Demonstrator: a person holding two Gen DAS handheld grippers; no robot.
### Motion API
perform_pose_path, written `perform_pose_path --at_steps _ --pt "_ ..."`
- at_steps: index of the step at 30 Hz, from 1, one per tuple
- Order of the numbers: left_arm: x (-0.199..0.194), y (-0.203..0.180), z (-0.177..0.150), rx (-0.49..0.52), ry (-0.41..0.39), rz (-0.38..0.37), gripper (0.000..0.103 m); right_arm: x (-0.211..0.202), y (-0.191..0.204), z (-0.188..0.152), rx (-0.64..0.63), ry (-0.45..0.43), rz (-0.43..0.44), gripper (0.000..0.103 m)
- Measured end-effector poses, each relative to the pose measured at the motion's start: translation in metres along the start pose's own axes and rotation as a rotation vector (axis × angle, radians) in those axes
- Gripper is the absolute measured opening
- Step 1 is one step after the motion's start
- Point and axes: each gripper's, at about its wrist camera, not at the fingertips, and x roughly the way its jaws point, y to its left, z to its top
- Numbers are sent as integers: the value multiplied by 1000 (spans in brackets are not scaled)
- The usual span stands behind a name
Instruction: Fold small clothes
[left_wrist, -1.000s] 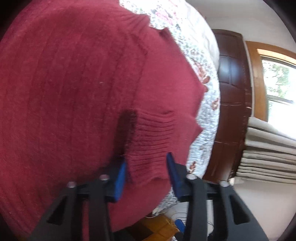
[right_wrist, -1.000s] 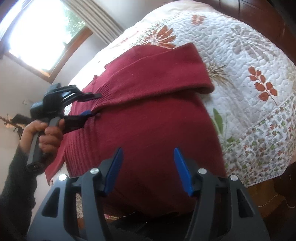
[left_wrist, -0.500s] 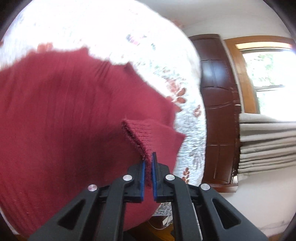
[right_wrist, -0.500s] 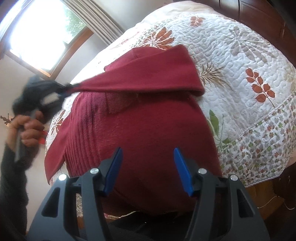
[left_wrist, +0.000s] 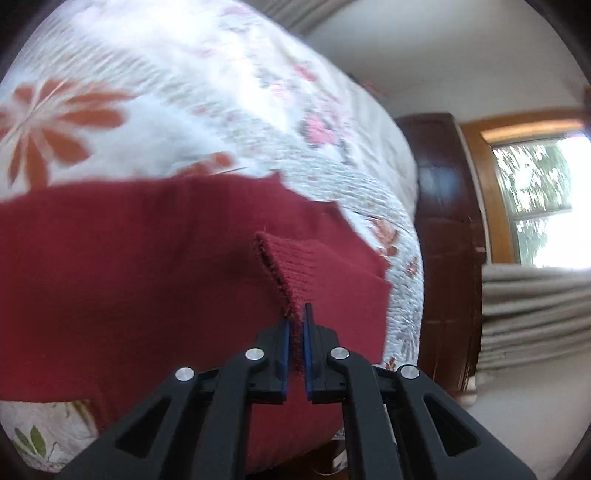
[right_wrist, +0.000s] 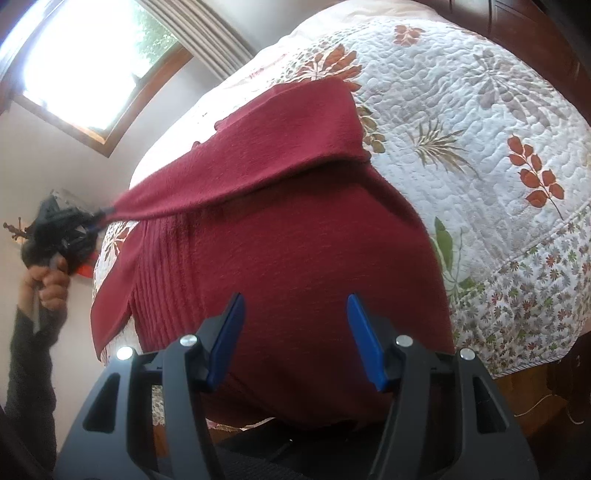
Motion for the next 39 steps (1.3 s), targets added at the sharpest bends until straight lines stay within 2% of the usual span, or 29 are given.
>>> perform_pose_path --at_steps 7,16,21,28,31,32,33,34,35,36,39 --pt "-3 43 -3 -65 -19 -2 6 1 2 0 -4 8 -10 58" --pt "9 71 -14 -117 0 24 6 -1 0 -2 11 3 -16 58" --pt "5 77 -16 -132 -13 5 6 -3 -2 -3 13 -1 -19 58" --pt "21 82 -14 -119 35 74 8 4 0 -3 9 19 -13 58" --pt "12 82 -17 -126 -1 132 17 3 3 -2 -3 11 -17 59" --pt "5 81 -18 -129 -19 181 23 2 2 -2 -1 9 -18 60" --pt "-2 78 -19 -130 -41 232 35 2 1 -1 4 9 -20 60" --pt "-12 70 -21 -124 -74 268 40 3 -1 -1 8 9 -20 60" --pt "-17 64 -22 -116 -91 253 44 4 -2 -1 13 12 -19 60" --pt "-19 54 -22 -99 -98 205 49 5 -2 -1 15 17 -17 60" --pt "-6 30 -20 -24 -74 132 62 9 3 -1 -2 28 -12 60"
